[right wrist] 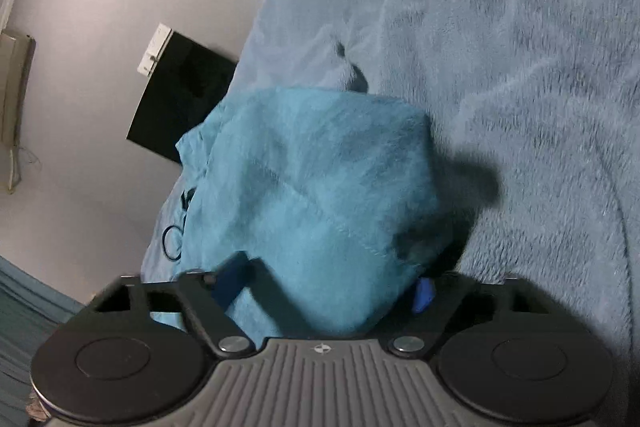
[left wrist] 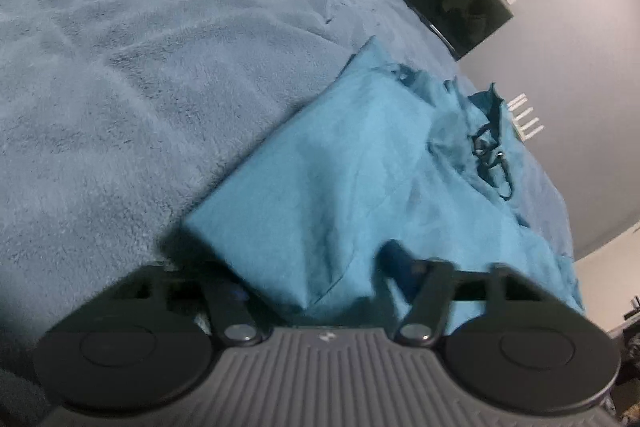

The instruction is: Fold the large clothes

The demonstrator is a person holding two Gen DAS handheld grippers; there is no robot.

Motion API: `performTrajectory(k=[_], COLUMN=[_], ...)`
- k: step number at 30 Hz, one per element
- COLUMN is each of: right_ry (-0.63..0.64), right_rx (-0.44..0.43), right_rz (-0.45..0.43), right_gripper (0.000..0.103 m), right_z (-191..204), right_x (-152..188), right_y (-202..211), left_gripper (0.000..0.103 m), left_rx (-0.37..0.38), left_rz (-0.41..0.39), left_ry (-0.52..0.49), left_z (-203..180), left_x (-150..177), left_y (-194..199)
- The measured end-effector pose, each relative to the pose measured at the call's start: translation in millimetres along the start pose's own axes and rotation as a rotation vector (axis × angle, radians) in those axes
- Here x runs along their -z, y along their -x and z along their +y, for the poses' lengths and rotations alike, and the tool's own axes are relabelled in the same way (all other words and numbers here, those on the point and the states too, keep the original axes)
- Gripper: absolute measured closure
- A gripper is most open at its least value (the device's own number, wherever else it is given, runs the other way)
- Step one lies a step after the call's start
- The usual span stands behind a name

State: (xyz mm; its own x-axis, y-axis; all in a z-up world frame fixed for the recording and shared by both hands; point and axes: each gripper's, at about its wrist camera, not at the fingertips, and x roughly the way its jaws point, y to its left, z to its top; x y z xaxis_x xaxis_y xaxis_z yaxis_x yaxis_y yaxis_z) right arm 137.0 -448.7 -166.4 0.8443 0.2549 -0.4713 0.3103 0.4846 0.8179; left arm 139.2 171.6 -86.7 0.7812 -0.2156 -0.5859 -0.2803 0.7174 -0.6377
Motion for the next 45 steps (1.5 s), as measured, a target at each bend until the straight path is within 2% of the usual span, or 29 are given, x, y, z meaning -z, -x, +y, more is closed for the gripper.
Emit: performTrajectory(k=[1,3,4,6,11,23,25,27,28,29,30,32,34,35,38,40,42,45], right_ry=[0.021,0.057,0.072,0.125,0.216,0.198,0.191,0.184,0.186,0.191,0.200,0.225,0.234,0.246,0.316,0.397,0.508,0.664], right_rx=[0.007,-0.002,-0.014,-0.029,-0.024,-0.004,0.026,0.078,0.095,0.107,0.114,0.133,0.158,0.177,0.241,0.231,0.204,0.148], right_rz=[-0.016,-0.055,-0.067,-0.083,-0.068,0.016,0.045,0.067,0.070,0.071,0.067,0.041,0.011,-0.031,-0.186,-0.282,-0.280,-0.183], right_gripper=[0.061,0.073,0.078,0.081,0.084,0.083,0.079,0.071,0.067,0.063,0.053,0.048,0.044,0.042,0.023,0.017,0.016,0.017], right_z=[3,10,15,30,58,58,55,52,52,53,55,60,63,67,84,98,117,146], right_x=[0,-1,-1,0,8,28,27,24,25,24,24,25,22,20,13,10,3,7], right_y=[1,9,14,27,69,167,166,159,157,156,155,161,165,168,185,195,183,147], left_gripper=[0.067,0.079,0.081,0.088,0.090,0.087,0.077,0.043,0.033,0.018,0.013,0.013,0.013,0.013,0.013,0.013,0.013,0.013], left_rx=[0.011,0.019,0.026,0.034,0.022,-0.051,-0.097,-0.189,-0.240,-0.296,-0.327,-0.295,-0.240,-0.233,-0.203,-0.153,-0.109,-0.078], left_rz=[-0.008,-0.020,-0.026,-0.037,-0.035,0.008,0.012,-0.020,-0.059,-0.122,-0.183,-0.226,-0.206,-0.195,-0.176,-0.154,-0.127,-0.104], left_ry=[0.001,-0.009,-0.017,-0.048,-0.094,-0.144,-0.142,-0.121,-0.107,-0.091,-0.073,-0.043,-0.061,-0.085,-0.162,-0.203,-0.260,-0.367], left_z=[-1,-8,-12,-20,-27,-25,-25,-24,-24,-23,-22,-19,-23,-29,-47,-61,-81,-114], left_x=[-2,-6,-7,-9,-14,10,14,14,14,14,13,11,10,11,16,20,23,32], left_y=[3,11,18,33,71,156,156,157,161,168,175,181,179,176,169,163,153,134])
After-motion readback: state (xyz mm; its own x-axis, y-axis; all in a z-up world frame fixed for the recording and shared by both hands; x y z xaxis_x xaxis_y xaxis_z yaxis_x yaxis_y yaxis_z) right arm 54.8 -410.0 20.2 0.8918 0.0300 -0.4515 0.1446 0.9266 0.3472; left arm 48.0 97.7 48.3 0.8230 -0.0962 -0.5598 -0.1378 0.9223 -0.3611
